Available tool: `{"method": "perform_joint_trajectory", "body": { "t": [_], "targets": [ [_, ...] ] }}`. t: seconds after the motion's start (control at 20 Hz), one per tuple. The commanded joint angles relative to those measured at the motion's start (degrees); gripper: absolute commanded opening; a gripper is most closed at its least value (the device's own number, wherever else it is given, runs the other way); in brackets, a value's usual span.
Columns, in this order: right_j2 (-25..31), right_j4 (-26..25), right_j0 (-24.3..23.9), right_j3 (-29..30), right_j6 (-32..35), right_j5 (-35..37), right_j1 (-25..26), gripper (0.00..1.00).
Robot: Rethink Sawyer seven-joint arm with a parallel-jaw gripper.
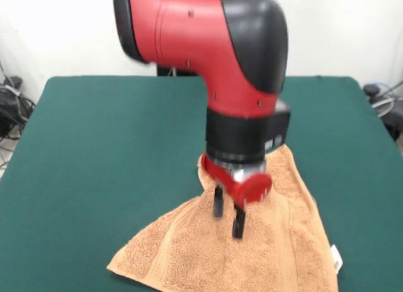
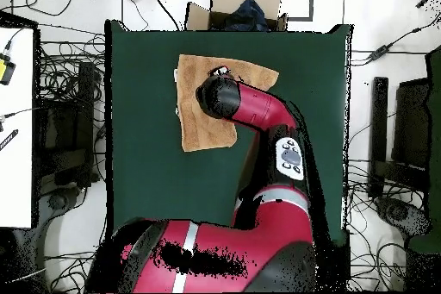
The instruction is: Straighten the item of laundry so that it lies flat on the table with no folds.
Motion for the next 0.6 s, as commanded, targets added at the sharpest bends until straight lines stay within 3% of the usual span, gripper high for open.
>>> {"method": "perform_joint_trajectory", "body": {
  "t": [0.05, 0.3, 0.6],
  "targets": [
    [-0.97, 0.36, 0.2, 11.5, 4.28, 12.51, -11.09, 1.0],
    [-1.74, -0.28, -0.34, 11.55, 2.91, 20.85, -16.46, 1.0],
    [-0.67, -1.9, -1.59, 10.51, 1.61, 20.35, -15.07, 1.0]
  ]
}}
